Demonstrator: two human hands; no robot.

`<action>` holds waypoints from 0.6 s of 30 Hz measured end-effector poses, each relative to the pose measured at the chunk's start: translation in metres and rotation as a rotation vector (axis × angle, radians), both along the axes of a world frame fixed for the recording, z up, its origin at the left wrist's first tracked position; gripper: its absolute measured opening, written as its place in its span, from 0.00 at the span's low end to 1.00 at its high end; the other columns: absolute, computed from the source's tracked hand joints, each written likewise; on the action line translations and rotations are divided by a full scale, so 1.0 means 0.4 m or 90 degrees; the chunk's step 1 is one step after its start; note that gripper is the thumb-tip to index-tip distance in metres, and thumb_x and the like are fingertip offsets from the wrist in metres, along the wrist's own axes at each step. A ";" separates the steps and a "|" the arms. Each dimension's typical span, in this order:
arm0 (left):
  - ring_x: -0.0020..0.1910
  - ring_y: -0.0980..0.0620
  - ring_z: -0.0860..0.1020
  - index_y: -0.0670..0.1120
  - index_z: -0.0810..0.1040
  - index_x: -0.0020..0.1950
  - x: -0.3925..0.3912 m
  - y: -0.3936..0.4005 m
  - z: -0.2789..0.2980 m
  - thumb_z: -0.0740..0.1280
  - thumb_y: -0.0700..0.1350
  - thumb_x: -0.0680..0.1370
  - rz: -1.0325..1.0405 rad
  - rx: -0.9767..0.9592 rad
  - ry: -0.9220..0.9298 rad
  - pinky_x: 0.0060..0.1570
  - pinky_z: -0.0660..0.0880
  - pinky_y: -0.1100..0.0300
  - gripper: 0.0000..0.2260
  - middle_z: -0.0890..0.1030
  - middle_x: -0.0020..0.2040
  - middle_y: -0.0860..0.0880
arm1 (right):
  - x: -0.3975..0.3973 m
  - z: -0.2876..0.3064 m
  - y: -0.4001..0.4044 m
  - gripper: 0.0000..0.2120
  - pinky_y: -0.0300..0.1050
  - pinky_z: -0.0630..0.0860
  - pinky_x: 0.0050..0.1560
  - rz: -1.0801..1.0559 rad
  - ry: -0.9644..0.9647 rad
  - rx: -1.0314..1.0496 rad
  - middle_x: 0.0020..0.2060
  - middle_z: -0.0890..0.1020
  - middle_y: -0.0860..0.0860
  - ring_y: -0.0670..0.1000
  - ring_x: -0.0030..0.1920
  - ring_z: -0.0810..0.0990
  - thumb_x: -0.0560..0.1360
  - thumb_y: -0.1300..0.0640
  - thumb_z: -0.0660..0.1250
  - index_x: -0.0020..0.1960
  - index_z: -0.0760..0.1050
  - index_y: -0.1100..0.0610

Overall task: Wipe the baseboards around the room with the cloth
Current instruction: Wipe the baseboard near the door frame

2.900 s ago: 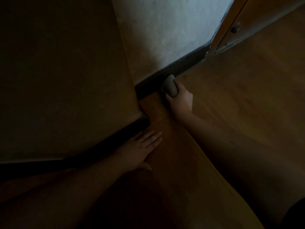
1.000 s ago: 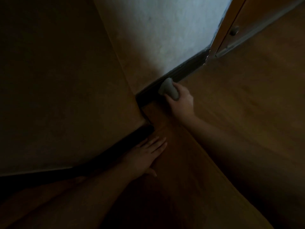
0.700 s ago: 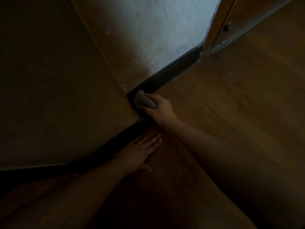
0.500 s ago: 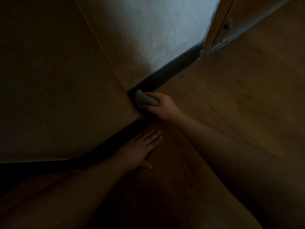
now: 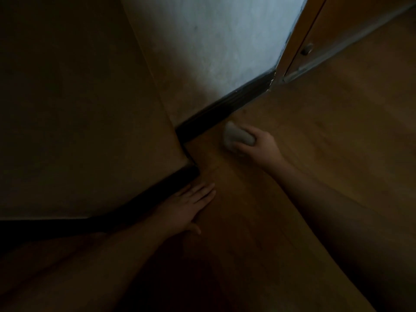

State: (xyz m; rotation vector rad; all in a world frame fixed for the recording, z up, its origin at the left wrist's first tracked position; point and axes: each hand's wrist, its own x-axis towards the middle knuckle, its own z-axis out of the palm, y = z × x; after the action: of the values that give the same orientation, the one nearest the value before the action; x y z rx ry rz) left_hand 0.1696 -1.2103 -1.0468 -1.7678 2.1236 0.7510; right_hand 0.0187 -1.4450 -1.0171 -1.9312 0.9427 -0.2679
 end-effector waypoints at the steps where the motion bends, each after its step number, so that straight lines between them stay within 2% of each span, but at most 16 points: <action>1: 0.74 0.54 0.30 0.51 0.33 0.78 0.000 0.001 -0.001 0.66 0.65 0.75 0.002 0.010 0.002 0.71 0.31 0.57 0.49 0.27 0.74 0.55 | -0.005 0.010 -0.029 0.25 0.44 0.75 0.61 -0.071 -0.004 -0.021 0.62 0.77 0.46 0.45 0.60 0.76 0.76 0.54 0.71 0.71 0.70 0.50; 4: 0.73 0.55 0.28 0.51 0.29 0.75 -0.002 -0.006 0.000 0.65 0.64 0.76 0.003 0.031 0.005 0.72 0.32 0.57 0.48 0.25 0.73 0.55 | -0.008 0.041 -0.146 0.25 0.48 0.73 0.66 -0.226 -0.013 -0.124 0.66 0.77 0.50 0.49 0.64 0.75 0.76 0.53 0.70 0.72 0.69 0.51; 6: 0.72 0.55 0.28 0.51 0.29 0.75 -0.006 -0.010 0.007 0.65 0.63 0.76 0.012 0.034 0.010 0.73 0.33 0.57 0.48 0.25 0.72 0.56 | 0.003 0.067 -0.222 0.26 0.51 0.73 0.67 -0.260 -0.004 -0.178 0.66 0.77 0.52 0.53 0.65 0.75 0.76 0.51 0.69 0.72 0.70 0.52; 9: 0.72 0.56 0.28 0.51 0.32 0.78 -0.014 -0.014 0.022 0.65 0.62 0.77 0.009 0.039 0.012 0.72 0.33 0.57 0.47 0.26 0.73 0.57 | 0.023 0.101 -0.298 0.25 0.49 0.72 0.65 -0.284 0.047 -0.224 0.65 0.77 0.55 0.56 0.64 0.75 0.77 0.48 0.66 0.73 0.69 0.52; 14: 0.72 0.57 0.28 0.51 0.34 0.80 -0.015 -0.023 0.025 0.66 0.61 0.77 0.012 0.054 0.022 0.77 0.38 0.52 0.46 0.26 0.73 0.57 | 0.082 0.096 -0.315 0.25 0.52 0.72 0.67 -0.316 0.068 -0.183 0.67 0.75 0.57 0.59 0.66 0.74 0.78 0.51 0.65 0.74 0.68 0.52; 18: 0.75 0.56 0.31 0.52 0.35 0.80 -0.003 -0.024 0.020 0.66 0.62 0.77 0.007 0.044 0.025 0.78 0.41 0.50 0.46 0.27 0.74 0.57 | 0.110 0.096 -0.261 0.25 0.47 0.72 0.67 -0.298 0.036 -0.165 0.68 0.75 0.54 0.56 0.65 0.75 0.78 0.53 0.66 0.74 0.68 0.51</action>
State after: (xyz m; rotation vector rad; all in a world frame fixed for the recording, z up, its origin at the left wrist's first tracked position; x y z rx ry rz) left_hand 0.1685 -1.2197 -1.0388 -1.7456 2.0877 0.8577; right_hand 0.0626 -1.5495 -0.9786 -1.9317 1.4548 -0.6346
